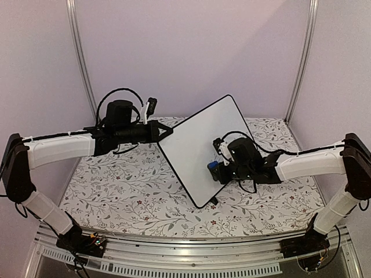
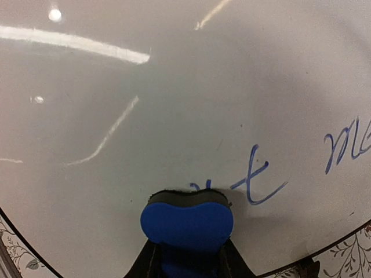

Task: Erase the whiteboard
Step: Erase the whiteboard at the center of the board.

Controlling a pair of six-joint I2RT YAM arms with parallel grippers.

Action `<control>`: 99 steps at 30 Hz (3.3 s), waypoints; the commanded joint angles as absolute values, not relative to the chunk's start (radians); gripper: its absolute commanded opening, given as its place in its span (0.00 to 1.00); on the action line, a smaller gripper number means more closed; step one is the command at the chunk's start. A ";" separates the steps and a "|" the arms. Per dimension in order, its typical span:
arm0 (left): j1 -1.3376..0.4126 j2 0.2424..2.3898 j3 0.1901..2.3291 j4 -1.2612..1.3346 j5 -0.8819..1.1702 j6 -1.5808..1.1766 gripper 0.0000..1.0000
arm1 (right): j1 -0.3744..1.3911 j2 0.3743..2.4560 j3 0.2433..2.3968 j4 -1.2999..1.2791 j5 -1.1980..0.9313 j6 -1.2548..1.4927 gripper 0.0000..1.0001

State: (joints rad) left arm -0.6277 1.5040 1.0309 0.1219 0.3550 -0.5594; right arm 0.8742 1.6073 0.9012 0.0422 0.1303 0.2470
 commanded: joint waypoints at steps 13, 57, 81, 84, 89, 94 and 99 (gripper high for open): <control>-0.645 1.492 1.019 0.103 0.401 -0.523 0.00 | 0.882 1.590 0.844 -0.019 0.096 0.282 0.15; -0.647 1.482 1.019 0.103 0.405 -0.523 0.00 | 0.811 1.641 0.996 -0.018 0.113 0.191 0.15; -0.646 1.485 1.019 0.104 0.403 -0.524 0.00 | 0.807 1.603 0.822 0.040 0.085 0.235 0.15; -0.647 1.483 1.019 0.104 0.403 -0.523 0.00 | 0.795 1.623 0.889 0.029 0.083 0.214 0.15; -0.646 1.478 1.019 0.104 0.404 -0.523 0.00 | 0.777 1.643 0.966 0.012 0.076 0.189 0.15; -0.646 1.476 1.019 0.104 0.407 -0.523 0.00 | 0.774 1.653 0.946 0.012 0.061 0.196 0.15; -0.646 1.473 1.019 0.104 0.407 -0.524 0.00 | 0.775 1.638 0.841 0.038 0.043 0.231 0.15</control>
State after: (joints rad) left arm -0.6270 1.5005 1.0309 0.1165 0.3546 -0.5617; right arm 0.7795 1.6184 0.9264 0.0433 0.0704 0.2089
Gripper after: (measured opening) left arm 0.033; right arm 0.260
